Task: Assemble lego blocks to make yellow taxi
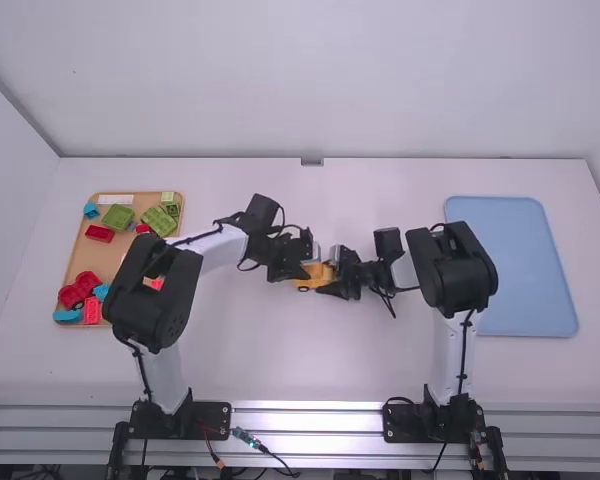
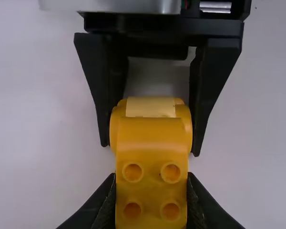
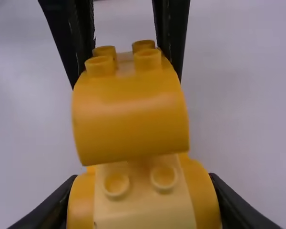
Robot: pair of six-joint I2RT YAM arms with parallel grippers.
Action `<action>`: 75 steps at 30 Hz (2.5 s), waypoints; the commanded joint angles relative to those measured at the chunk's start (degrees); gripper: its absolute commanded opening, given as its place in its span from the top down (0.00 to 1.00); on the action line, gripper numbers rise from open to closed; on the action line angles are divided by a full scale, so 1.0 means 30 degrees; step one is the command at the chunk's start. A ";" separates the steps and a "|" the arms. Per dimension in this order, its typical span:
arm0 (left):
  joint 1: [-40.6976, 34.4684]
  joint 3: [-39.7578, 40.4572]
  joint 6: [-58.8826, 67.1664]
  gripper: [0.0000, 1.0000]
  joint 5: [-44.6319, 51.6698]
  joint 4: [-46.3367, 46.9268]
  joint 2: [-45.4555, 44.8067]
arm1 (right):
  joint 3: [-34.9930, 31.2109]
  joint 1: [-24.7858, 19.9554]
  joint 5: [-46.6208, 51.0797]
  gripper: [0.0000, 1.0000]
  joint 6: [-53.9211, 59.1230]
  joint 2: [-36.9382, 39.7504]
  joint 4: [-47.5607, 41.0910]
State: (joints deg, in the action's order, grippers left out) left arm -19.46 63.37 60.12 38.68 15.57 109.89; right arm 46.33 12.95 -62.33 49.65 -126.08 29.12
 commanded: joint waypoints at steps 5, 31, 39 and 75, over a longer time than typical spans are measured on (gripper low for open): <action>-0.0291 0.0284 -0.0233 0.98 0.0291 0.0048 0.0248 | -0.0197 -0.0029 0.1297 0.61 -0.0393 -0.0241 -0.0415; -0.1923 0.0299 -0.2266 0.98 -0.3133 -0.0294 0.0685 | -0.0219 0.0022 0.1362 0.68 0.0102 -0.0241 -0.0495; -0.1923 0.0299 -0.2754 0.98 -0.3279 -0.0127 0.0685 | -0.0211 0.0612 0.1763 0.72 0.0452 -0.0241 -0.0474; -0.2011 0.0284 -0.3614 0.92 -0.4262 0.0682 0.0685 | 0.0073 0.0918 0.1931 0.75 -0.0051 -0.0241 -0.0335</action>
State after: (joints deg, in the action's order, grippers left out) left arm -24.27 65.10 52.27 28.42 17.26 109.75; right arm 46.83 14.15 -60.45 51.75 -125.82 29.10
